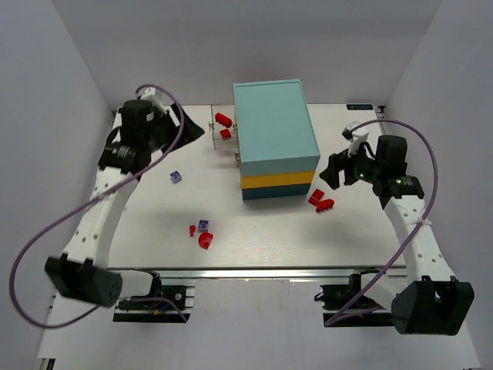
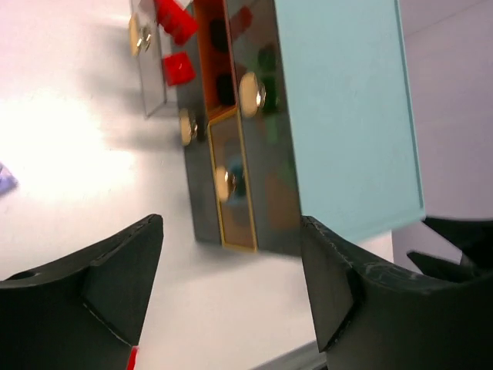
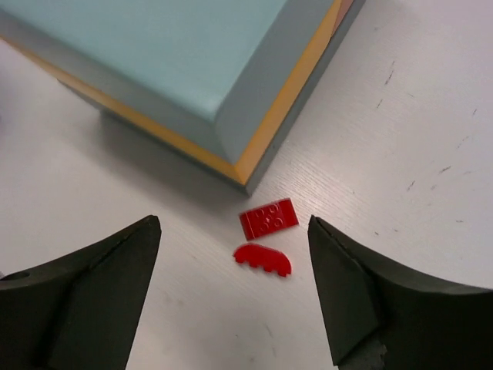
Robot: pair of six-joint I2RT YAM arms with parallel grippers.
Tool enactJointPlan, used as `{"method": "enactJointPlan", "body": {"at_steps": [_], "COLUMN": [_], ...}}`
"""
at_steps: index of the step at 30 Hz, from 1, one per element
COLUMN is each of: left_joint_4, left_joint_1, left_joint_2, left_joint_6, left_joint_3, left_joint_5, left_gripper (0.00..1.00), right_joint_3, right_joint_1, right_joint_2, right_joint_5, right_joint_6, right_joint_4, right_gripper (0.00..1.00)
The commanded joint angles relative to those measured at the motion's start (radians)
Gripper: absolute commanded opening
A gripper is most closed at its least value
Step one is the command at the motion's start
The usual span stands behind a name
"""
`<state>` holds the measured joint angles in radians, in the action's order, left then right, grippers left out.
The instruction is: Sort the legos into containers by color
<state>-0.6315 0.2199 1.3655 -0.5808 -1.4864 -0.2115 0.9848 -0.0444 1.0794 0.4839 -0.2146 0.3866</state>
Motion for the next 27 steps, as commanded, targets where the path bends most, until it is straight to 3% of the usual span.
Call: {"method": "enactJointPlan", "body": {"at_steps": [1, 4, 8, 13, 20, 27], "left_joint_4": [-0.056, -0.085, -0.1, -0.128, -0.172, -0.177], "left_joint_1": [-0.002, -0.002, -0.002, -0.002, -0.002, -0.002], "left_joint_2": [-0.159, -0.261, -0.4, -0.49, -0.502, -0.545], "left_joint_6": [0.018, -0.014, -0.077, -0.097, -0.088, -0.119], "left_joint_3": [0.147, 0.294, 0.426, 0.491, 0.491, 0.544], "left_joint_5": [0.044, 0.075, 0.106, 0.126, 0.152, 0.152], "left_gripper": [0.82, 0.83, 0.85, 0.85, 0.86, 0.86], "right_joint_3": [0.012, 0.006, -0.015, 0.008, 0.117, 0.017], "right_joint_1": [0.075, 0.125, 0.17, 0.209, 0.209, 0.149], "right_joint_2": [0.022, 0.048, 0.108, 0.279, 0.491, 0.504], "right_joint_5": [0.154, 0.217, 0.272, 0.265, 0.234, 0.16], "right_joint_6": [-0.339, -0.587, -0.912, -1.58, -1.779, -1.752], "right_joint_4": [0.185, 0.288, 0.412, 0.704, 0.673, 0.462], "right_gripper": [0.84, 0.85, 0.76, 0.63, 0.65, 0.69]}}
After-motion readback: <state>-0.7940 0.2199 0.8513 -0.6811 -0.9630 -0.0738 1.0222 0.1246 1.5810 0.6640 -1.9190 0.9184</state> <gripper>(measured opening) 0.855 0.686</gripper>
